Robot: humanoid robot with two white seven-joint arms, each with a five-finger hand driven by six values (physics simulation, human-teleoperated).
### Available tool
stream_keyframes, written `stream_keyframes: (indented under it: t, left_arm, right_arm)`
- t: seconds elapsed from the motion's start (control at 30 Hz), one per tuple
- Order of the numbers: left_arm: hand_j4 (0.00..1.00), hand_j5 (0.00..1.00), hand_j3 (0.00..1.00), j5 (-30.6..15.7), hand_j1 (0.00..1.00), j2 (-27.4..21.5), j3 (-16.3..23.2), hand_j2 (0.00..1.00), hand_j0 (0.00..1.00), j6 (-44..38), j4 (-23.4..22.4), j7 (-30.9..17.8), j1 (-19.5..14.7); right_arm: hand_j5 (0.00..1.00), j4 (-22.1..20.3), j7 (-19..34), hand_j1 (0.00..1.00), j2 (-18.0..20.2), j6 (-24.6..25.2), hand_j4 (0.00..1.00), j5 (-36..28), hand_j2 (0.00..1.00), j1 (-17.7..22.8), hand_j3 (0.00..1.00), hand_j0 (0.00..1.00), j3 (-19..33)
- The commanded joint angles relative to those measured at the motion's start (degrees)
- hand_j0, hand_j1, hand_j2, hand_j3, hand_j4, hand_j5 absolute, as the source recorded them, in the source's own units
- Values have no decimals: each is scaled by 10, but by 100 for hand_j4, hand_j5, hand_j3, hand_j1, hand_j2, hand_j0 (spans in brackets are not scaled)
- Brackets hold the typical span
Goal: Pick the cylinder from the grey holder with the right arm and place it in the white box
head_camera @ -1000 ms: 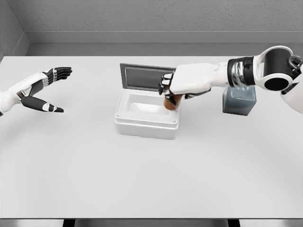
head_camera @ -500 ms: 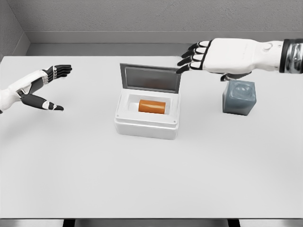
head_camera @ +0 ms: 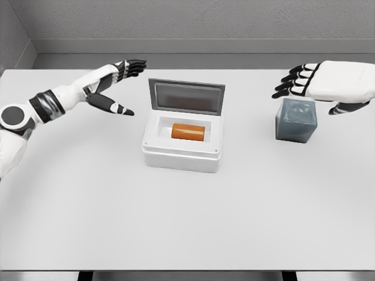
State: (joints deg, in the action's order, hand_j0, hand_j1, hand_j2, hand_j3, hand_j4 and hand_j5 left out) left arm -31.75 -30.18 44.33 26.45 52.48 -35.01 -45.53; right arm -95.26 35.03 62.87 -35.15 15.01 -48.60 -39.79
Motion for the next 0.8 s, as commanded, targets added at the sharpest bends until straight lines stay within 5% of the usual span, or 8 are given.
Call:
stream_keyframes:
  t: [0.0, 0.33, 0.77]
  left_arm:
    - [100, 100, 100, 5, 100, 16, 1, 100, 100, -1, 0, 0, -1]
    - [100, 100, 100, 6, 100, 8, 3, 100, 100, 4, 84, 0, 2]
    - [100, 100, 100, -45, 100, -88, 2, 100, 100, 3, 217, 0, 36]
  right_arm:
    - [100, 0, 0, 100, 1, 2, 100, -2, 100, 0, 100, 100, 2]
    - [100, -1, 0, 100, -1, 2, 100, -2, 100, 0, 100, 100, 11]
    - [100, -1, 0, 100, -3, 2, 100, -2, 100, 0, 100, 100, 12]
